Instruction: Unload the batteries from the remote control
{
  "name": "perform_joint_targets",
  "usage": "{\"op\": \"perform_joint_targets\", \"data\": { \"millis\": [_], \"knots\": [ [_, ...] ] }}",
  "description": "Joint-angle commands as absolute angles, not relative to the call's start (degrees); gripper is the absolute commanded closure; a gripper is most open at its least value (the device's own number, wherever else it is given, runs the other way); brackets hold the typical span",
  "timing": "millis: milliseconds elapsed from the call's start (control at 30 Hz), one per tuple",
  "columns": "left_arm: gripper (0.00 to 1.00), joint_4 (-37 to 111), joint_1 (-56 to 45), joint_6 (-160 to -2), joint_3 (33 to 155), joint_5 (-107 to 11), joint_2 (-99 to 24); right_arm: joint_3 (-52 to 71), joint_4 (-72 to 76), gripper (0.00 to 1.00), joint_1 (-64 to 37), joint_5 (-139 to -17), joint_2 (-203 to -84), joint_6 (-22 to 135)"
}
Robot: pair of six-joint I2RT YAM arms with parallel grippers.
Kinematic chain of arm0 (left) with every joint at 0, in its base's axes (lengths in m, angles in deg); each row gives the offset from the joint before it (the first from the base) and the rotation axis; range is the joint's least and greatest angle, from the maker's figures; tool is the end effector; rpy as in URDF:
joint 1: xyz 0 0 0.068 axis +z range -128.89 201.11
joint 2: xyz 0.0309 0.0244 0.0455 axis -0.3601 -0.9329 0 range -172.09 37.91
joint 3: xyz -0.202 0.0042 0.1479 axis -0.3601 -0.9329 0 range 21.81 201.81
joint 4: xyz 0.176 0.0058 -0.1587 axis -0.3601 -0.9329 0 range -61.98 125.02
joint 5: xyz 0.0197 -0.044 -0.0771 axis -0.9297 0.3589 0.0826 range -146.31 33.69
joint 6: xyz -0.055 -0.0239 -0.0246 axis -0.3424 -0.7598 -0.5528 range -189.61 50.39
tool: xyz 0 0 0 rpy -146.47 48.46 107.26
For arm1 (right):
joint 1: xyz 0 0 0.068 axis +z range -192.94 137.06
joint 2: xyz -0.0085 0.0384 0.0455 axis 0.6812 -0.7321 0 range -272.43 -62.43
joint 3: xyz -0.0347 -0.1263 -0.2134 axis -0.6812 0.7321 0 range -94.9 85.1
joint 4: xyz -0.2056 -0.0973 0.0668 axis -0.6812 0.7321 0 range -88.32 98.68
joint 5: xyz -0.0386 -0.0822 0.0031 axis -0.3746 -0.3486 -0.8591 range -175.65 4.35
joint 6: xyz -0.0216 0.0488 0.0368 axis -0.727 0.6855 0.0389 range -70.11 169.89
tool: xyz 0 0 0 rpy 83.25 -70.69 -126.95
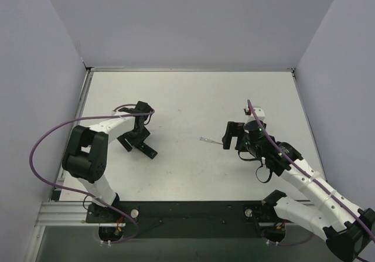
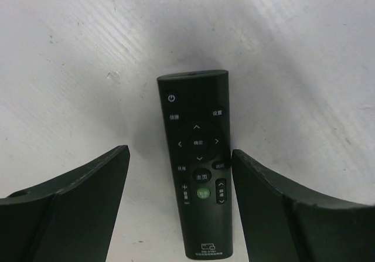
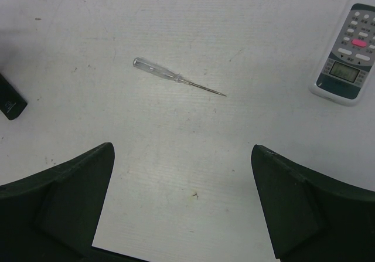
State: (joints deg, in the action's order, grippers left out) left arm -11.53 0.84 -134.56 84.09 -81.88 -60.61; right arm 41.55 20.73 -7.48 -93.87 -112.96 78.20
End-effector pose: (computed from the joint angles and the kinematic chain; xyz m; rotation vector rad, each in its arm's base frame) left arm 0.2726 -0.0775 0.1519 -1.0732 2.5089 0.3392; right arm 0.1694 0.1117 0.2779 -0.0361 2.0649 0.5547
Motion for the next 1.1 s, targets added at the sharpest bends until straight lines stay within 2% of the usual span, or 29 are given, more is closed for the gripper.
{"op": "perform_joint_targets", "data": {
  "millis": [0,233,367,567,633,967,1067],
  "knots": [
    [0.19,-6.7,1.8,-141.1,81.0,-80.0,-58.6,40.8,20.4,0.04,-7.4,-95.8,-112.7,77.7],
    [0.20,-6.7,1.9,-142.4,81.2,-79.6,-61.6,40.8,20.9,0.04,-7.4,-96.1,-111.8,77.7],
    [0.24,-5.0,1.9,-143.5,78.8,-77.9,-60.3,40.6,20.9,0.04,-7.3,-96.4,-111.9,77.9],
    [0.37,-0.8,1.9,-143.6,74.0,-76.4,-53.7,39.1,23.3,0.04,-7.5,-96.4,-113.6,78.6],
    [0.48,2.2,1.9,-140.9,72.4,-74.3,-50.3,39.2,22.8,0.04,-7.5,-94.4,-113.9,79.7],
    [0.74,31.0,1.2,-128.1,58.3,-49.9,-36.3,43.6,10.4,0.06,-7.4,-76.3,-114.6,82.5],
    [0.74,38.0,-0.2,-125.7,57.1,-41.6,-34.2,47.7,2.1,0.06,-7.4,-69.3,-115.4,84.2]
  ]
}}
